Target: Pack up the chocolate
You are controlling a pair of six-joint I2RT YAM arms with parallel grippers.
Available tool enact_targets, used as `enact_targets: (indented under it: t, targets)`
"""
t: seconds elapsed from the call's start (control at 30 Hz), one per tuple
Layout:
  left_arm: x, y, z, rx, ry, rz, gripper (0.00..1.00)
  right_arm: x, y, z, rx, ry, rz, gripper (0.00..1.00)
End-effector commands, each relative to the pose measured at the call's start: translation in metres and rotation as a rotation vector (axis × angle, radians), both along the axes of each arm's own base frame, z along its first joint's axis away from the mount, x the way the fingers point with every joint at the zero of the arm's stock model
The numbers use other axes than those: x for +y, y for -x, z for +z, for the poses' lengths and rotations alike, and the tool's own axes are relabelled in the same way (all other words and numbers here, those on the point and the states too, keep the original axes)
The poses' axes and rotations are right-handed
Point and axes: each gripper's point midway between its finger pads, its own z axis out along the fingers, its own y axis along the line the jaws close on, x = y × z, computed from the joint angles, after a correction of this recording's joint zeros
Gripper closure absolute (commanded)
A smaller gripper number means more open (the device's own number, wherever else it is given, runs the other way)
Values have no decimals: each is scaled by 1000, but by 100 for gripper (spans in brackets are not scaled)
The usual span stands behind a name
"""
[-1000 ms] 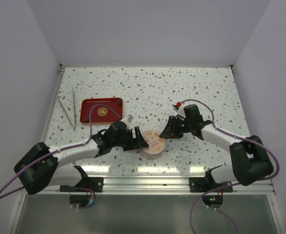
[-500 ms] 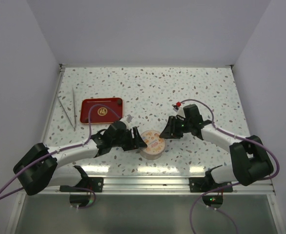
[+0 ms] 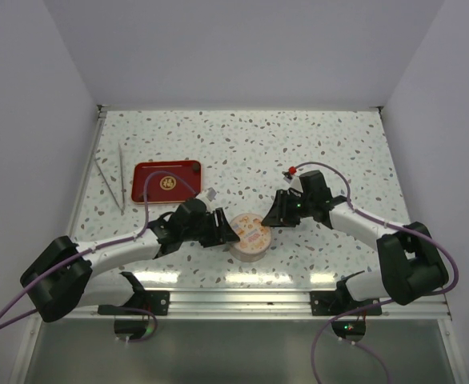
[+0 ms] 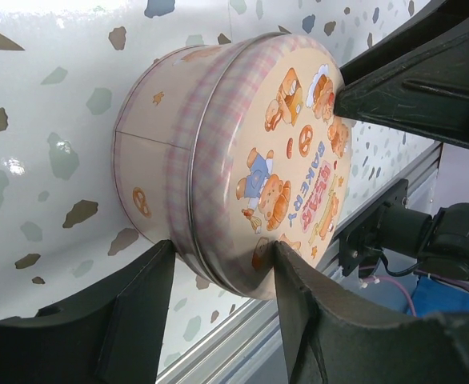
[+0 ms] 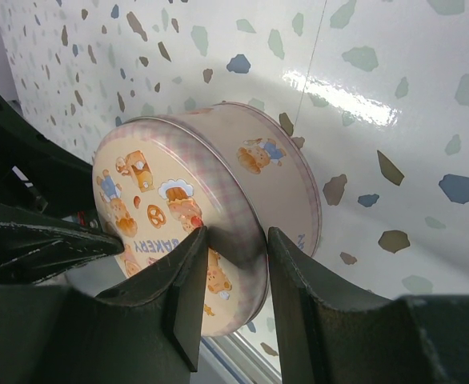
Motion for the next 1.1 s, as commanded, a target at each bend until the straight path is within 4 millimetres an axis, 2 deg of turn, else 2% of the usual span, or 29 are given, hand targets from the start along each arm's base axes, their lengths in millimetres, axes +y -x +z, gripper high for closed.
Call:
enact_targets:
  t: [0.0,0.07,0.2,0.77,1.07]
  targets:
    - [-12,-9,20,-51,54,-6,64,7,-2,5,-6,7,7,62]
    - [-11,-9,19,-48,54,-6,70,7,-2,4,-5,5,5,62]
    - [-12,-9,19,-47,55,-5,73,9,0,3,0,-1,7,62]
    - [-11,-8,17,-44,52,-6,100,14,0,7,-2,-16,16,62]
    - [-11,-8,19,-46,56,-8,100,15,2,13,-7,-20,21,62]
